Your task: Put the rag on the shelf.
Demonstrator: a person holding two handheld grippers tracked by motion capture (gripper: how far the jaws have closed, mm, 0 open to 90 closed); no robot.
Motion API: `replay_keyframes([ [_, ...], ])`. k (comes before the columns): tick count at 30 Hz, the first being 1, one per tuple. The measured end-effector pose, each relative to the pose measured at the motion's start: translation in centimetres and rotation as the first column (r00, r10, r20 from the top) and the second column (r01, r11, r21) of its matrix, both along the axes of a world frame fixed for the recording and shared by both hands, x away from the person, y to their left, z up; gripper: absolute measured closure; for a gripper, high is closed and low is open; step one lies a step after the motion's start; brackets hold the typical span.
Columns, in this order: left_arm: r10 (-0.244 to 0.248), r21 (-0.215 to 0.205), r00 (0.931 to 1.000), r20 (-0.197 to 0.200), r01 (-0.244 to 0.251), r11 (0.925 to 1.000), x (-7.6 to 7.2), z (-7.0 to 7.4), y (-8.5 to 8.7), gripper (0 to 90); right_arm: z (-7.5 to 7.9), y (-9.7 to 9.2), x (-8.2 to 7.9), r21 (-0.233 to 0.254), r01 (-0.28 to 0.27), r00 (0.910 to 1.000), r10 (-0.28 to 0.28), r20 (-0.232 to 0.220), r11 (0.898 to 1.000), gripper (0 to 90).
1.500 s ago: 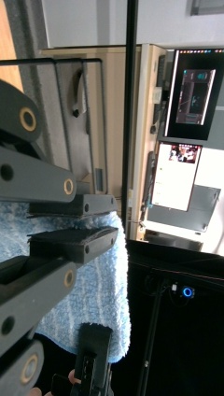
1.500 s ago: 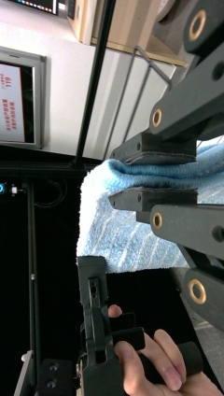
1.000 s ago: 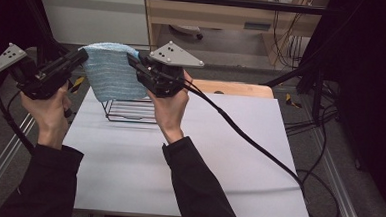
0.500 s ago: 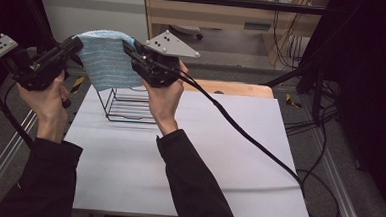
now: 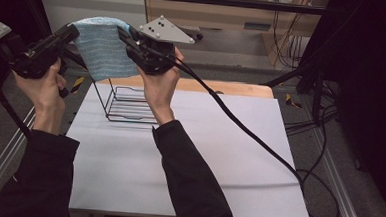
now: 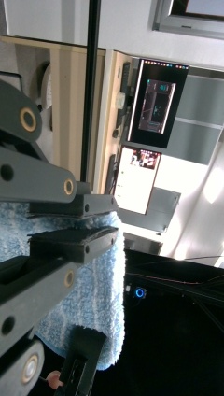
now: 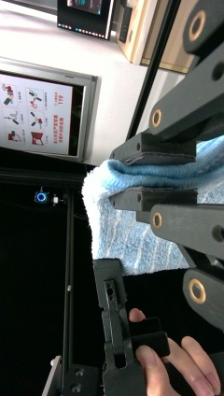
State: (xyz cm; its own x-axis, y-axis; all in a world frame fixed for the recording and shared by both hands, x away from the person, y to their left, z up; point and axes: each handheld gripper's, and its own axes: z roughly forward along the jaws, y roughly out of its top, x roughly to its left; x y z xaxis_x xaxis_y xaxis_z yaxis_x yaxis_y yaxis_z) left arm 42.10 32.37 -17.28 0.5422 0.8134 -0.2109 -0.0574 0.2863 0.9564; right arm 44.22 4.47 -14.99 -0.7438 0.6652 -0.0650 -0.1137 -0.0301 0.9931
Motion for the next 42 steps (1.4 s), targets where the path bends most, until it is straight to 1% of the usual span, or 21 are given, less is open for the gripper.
replay_keyframes([
  [4,0.010,0.001,0.9999,0.004,-0.010,0.9999,0.5,0.5,0.1,82.2,0.5,0.2,0.6,-0.004,0.002,0.9999,-0.002,0.011,1.000,80.0],
  [5,0.013,0.003,0.9999,0.005,-0.013,0.9999,0.6,0.6,0.1,82.2,0.6,0.3,0.8,-0.002,0.002,1.0000,-0.002,0.007,1.000,80.0],
  [10,0.025,0.009,0.9996,0.012,-0.025,0.9996,1.1,1.1,0.0,82.2,0.9,0.4,1.5,0.000,0.007,0.9998,-0.007,0.016,1.000,80.0],
  [14,0.025,-0.011,0.9993,0.028,-0.025,0.9996,1.3,1.4,0.1,82.2,1.3,0.5,1.8,0.005,0.004,0.9995,-0.005,0.032,1.000,80.0],
  [18,0.035,-0.008,0.9986,0.041,-0.035,0.9994,1.6,1.8,0.2,82.2,1.8,0.7,2.1,0.003,0.006,0.9987,-0.006,0.052,1.000,80.0],
  [24,0.048,-0.009,0.9974,0.054,-0.048,0.9988,2.1,1.9,0.3,82.2,2.0,1.0,2.7,0.009,0.002,0.9985,-0.003,0.055,1.000,80.0],
  [28,0.047,-0.012,0.9981,0.040,-0.047,0.9988,2.7,1.8,0.4,82.2,1.9,1.2,3.3,0.003,0.009,0.9986,-0.009,0.052,1.000,80.0],
  [36,0.069,0.033,0.9975,0.017,-0.069,0.9971,4.2,1.7,0.1,82.1,1.4,1.3,4.7,-0.017,0.045,0.9987,-0.045,0.026,0.999,80.0],
  [42,0.077,0.041,0.9969,-0.012,-0.077,0.9962,5.5,1.4,-0.2,82.1,0.9,1.4,5.4,-0.024,0.064,0.9979,-0.063,0.014,0.998,80.0],
])
